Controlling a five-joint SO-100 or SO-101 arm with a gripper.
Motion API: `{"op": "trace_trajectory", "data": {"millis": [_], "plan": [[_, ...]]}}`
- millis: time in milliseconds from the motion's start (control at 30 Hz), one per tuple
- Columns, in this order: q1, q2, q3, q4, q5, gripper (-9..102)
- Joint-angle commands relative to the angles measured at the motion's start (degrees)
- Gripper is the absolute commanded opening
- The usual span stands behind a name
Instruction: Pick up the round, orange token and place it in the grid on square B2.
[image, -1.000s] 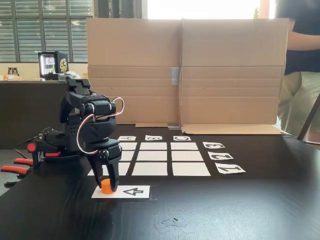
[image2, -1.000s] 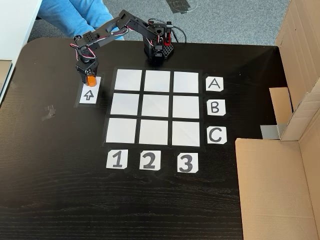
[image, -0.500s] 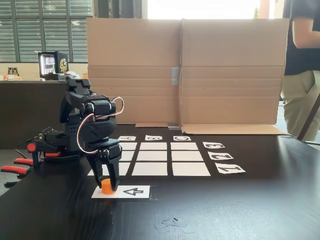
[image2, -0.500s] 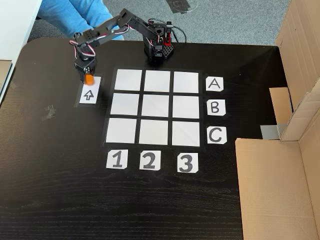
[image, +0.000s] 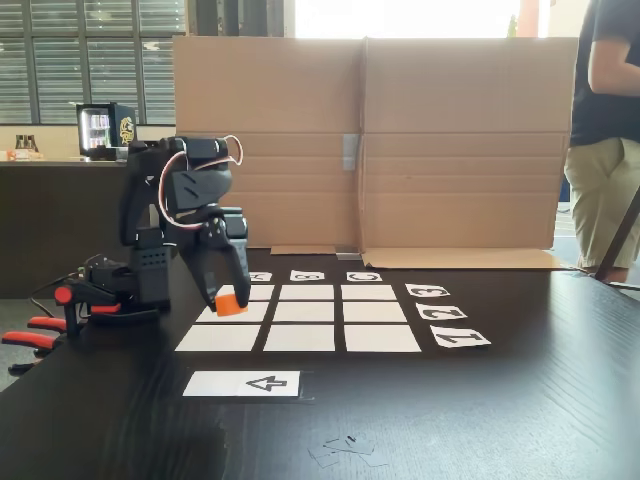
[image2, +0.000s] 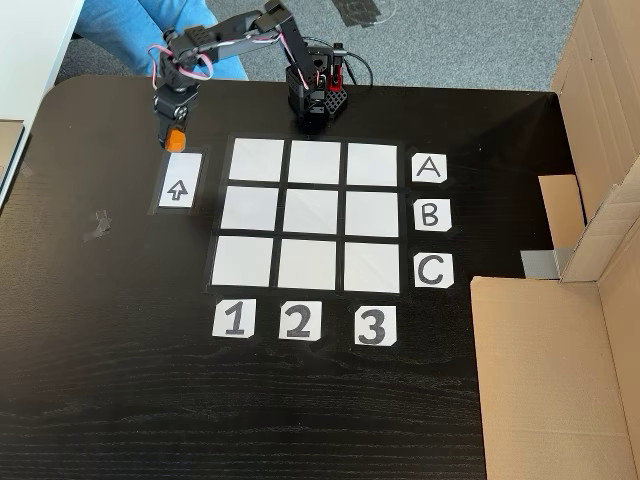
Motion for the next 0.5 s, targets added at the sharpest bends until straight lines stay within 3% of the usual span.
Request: {"op": "trace_trajectory", "data": {"millis": [0, 467], "plan": [[-3.34, 9.05, 2.37, 0.44, -1.49, -1], [-25.40, 28.48, 16.52, 1.49, 1.41, -1]]}}
